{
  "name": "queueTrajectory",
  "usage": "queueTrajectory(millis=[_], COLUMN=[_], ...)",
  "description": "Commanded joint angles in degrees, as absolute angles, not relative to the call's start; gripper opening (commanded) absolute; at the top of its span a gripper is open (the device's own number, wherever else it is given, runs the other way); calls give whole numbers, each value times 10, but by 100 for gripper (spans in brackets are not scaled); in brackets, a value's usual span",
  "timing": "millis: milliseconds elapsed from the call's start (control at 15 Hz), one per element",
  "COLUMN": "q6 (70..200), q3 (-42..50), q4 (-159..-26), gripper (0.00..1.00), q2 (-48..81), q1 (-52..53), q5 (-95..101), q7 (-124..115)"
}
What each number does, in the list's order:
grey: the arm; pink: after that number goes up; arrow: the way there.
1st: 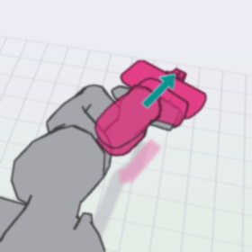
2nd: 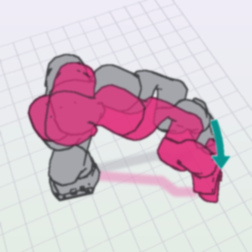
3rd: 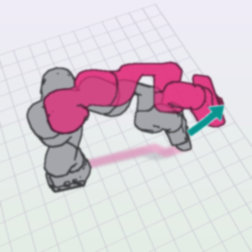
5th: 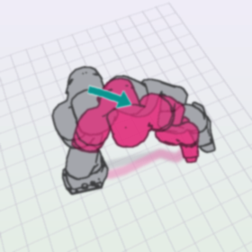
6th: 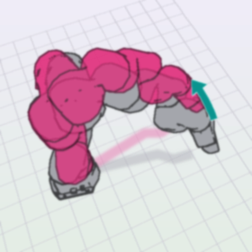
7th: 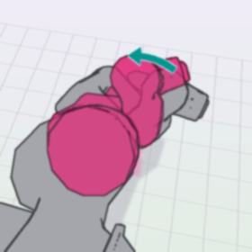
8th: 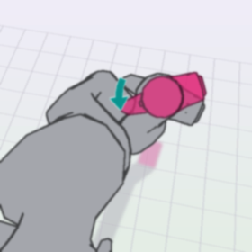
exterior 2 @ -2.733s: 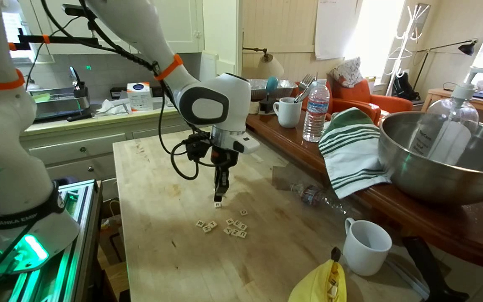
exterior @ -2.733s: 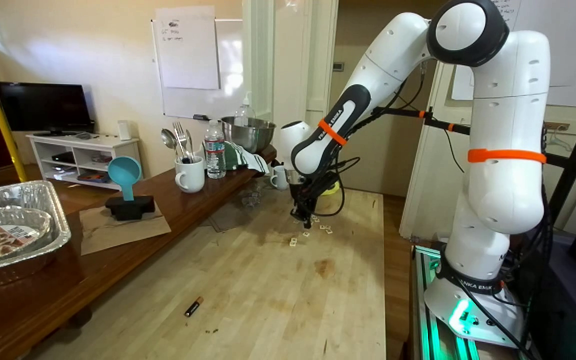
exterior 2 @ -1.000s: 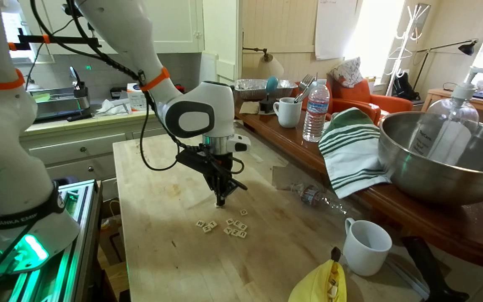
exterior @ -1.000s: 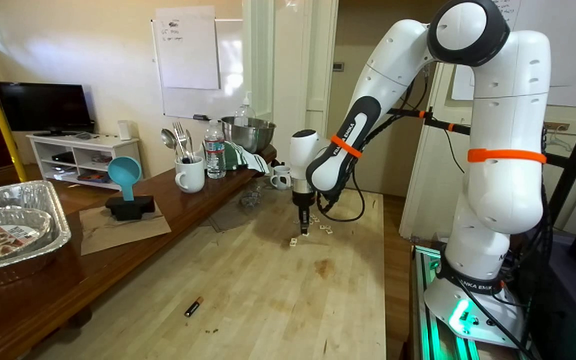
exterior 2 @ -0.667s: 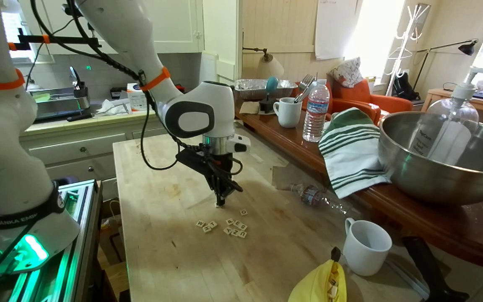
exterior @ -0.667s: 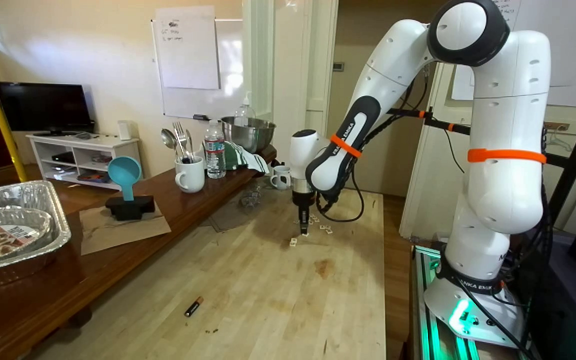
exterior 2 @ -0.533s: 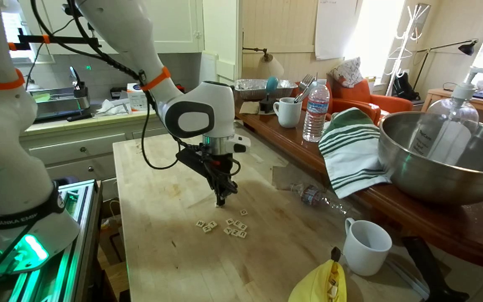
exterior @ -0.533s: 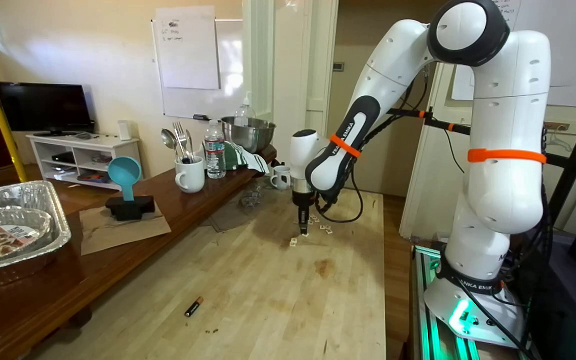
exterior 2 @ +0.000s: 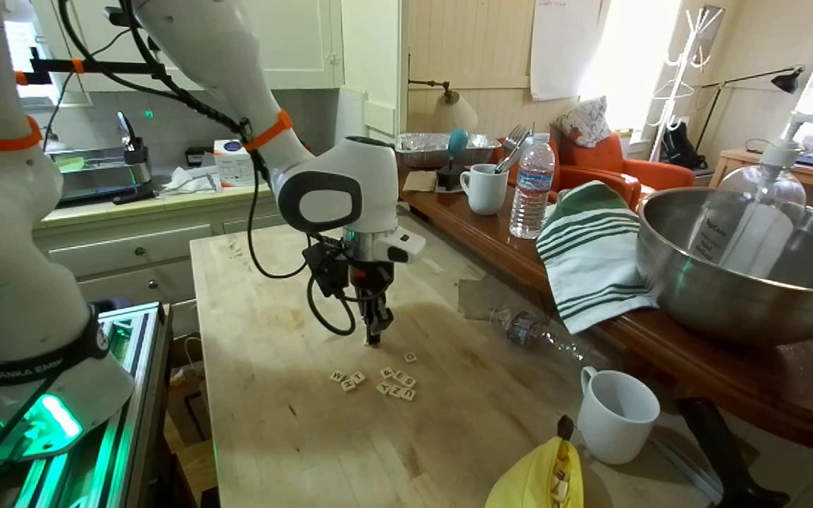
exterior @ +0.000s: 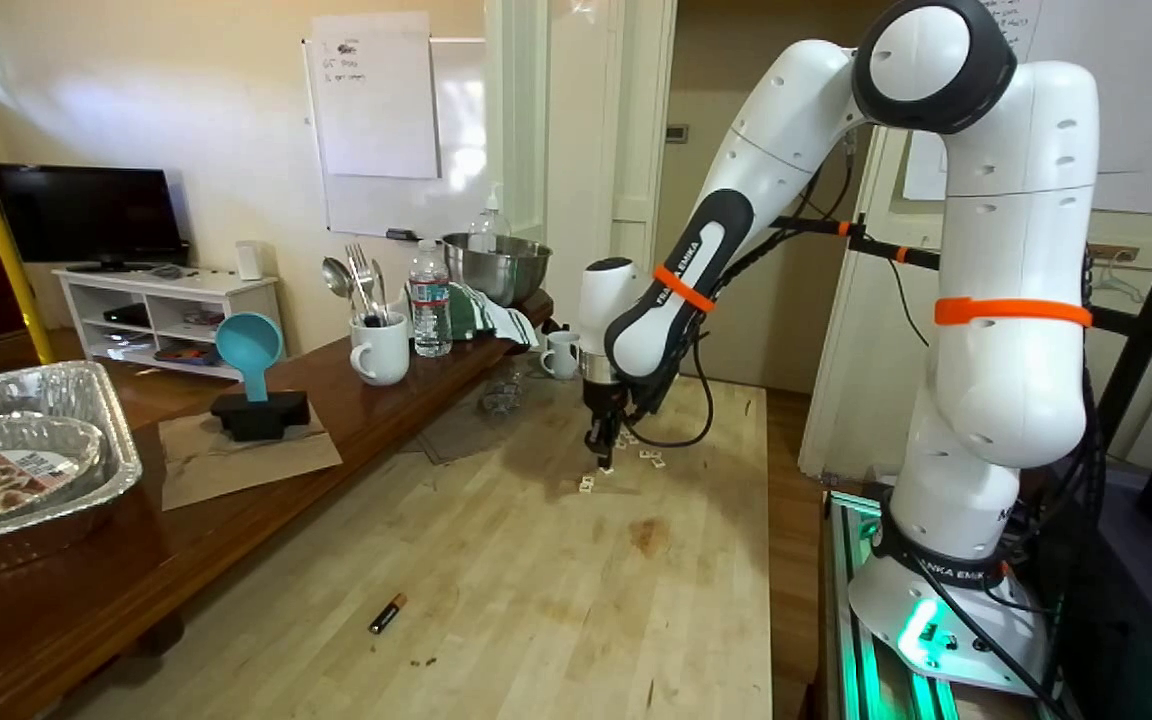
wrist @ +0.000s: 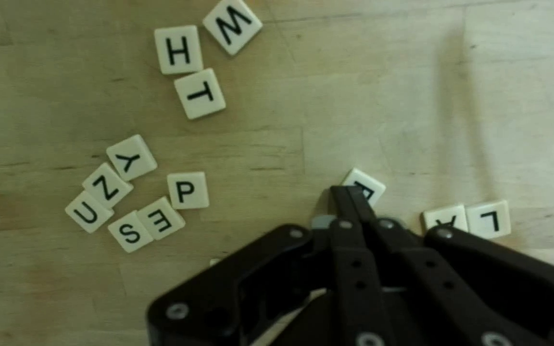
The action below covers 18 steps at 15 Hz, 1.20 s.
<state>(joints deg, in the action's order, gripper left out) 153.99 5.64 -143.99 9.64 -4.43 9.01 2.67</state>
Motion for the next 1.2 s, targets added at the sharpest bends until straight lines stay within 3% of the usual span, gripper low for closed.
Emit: queueTrajectory(millis=[0, 1133], q6=[1540, 1519], q3=[54, 43], q4=[-1425, -1401], gripper=[0, 0], q2=[120, 135], q1=[-39, -38], q5=[54, -68], q7=[-31, -125])
